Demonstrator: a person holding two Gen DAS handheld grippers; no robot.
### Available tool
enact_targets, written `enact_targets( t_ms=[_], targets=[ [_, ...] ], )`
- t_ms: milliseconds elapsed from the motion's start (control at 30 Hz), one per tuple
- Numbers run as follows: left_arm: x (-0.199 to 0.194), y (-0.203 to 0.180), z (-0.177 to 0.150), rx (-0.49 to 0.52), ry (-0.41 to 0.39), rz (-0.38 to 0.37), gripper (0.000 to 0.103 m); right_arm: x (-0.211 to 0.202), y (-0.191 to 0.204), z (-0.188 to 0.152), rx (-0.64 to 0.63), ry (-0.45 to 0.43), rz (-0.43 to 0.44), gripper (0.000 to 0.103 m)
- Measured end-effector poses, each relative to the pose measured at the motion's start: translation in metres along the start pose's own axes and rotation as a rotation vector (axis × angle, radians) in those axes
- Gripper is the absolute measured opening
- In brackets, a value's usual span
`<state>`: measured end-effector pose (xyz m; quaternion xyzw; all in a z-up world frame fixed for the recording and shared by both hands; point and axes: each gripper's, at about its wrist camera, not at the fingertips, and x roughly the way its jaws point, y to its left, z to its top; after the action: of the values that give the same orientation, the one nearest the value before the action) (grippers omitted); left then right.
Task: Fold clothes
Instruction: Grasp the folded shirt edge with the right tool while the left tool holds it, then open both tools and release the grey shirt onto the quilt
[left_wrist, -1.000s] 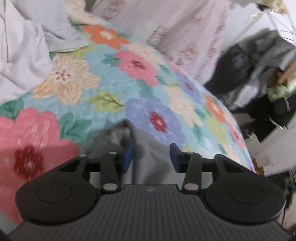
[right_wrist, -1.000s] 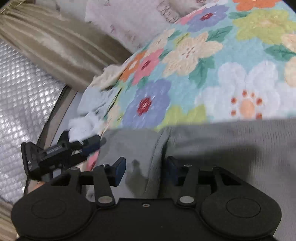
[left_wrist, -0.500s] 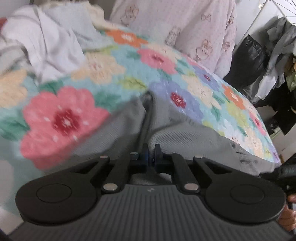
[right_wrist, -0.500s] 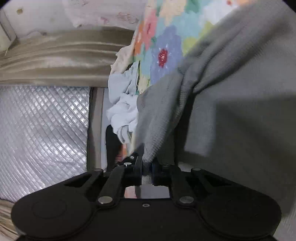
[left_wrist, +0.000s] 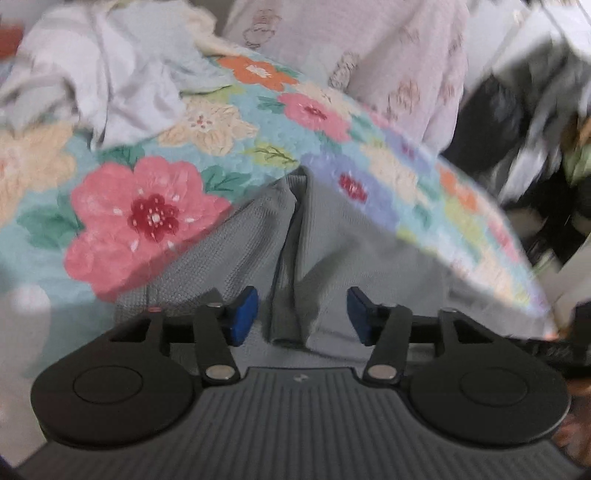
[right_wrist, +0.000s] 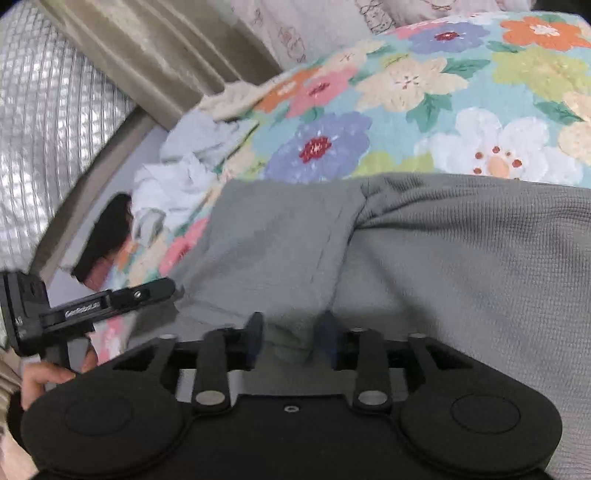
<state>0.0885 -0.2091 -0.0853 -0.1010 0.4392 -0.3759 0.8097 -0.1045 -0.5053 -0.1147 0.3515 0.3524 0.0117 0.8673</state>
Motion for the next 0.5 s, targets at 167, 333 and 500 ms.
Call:
enact_targets(
  t_ms=[167, 333, 500],
  targets=[
    [0.036, 0.016, -0.008, -0.071, 0.075, -0.07, 0.056, 0.02, -0.025, 0.024, 0.129, -0.038, 0.06, 0.055],
    [0.058, 0.001, -0.003, 0.028, 0.089, -0.036, 0.013, 0.058, -0.034, 0.048, 0.17, 0.011, 0.081, 0.042],
    [0.028, -0.036, -0.002, 0.215, -0.023, 0.062, 0.008, 0.056, -0.015, 0.055, -0.046, -0.055, -0.04, 0.01]
  ],
)
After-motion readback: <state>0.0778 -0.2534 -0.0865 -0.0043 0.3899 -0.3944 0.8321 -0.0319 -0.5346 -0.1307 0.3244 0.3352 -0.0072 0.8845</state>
